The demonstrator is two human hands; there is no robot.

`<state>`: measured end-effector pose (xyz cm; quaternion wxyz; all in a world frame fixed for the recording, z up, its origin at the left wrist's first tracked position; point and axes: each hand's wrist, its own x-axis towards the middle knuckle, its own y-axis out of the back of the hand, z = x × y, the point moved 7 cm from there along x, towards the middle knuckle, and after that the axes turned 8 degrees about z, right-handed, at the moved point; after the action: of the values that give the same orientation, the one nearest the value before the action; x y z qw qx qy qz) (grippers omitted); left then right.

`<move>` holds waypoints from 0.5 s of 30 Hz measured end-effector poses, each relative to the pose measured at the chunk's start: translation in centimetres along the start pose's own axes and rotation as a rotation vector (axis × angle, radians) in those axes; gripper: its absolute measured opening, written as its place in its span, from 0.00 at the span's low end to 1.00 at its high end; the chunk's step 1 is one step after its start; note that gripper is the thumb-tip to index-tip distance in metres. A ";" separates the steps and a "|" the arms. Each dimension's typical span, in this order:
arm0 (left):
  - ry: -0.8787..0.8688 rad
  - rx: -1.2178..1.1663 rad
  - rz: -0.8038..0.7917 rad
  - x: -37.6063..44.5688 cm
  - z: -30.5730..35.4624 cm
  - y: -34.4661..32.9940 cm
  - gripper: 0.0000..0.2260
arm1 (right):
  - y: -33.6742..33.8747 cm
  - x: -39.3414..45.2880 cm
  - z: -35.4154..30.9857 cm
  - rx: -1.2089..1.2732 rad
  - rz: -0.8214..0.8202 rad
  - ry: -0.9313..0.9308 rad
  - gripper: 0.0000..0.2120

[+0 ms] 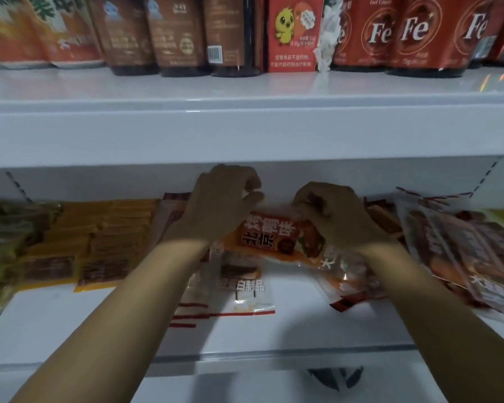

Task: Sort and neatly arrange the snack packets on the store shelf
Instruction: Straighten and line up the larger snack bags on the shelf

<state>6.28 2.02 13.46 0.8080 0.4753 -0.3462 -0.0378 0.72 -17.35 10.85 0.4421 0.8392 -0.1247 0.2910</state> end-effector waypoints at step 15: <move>0.606 -0.978 0.204 -7.0 -8.2 -1.2 0.09 | -6.3 -4.9 1.8 0.322 0.291 -0.521 0.05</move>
<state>6.19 10.20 6.28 0.9960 0.0010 -0.0861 0.0224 0.42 -15.46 2.93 0.2110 0.9178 -0.3045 0.1429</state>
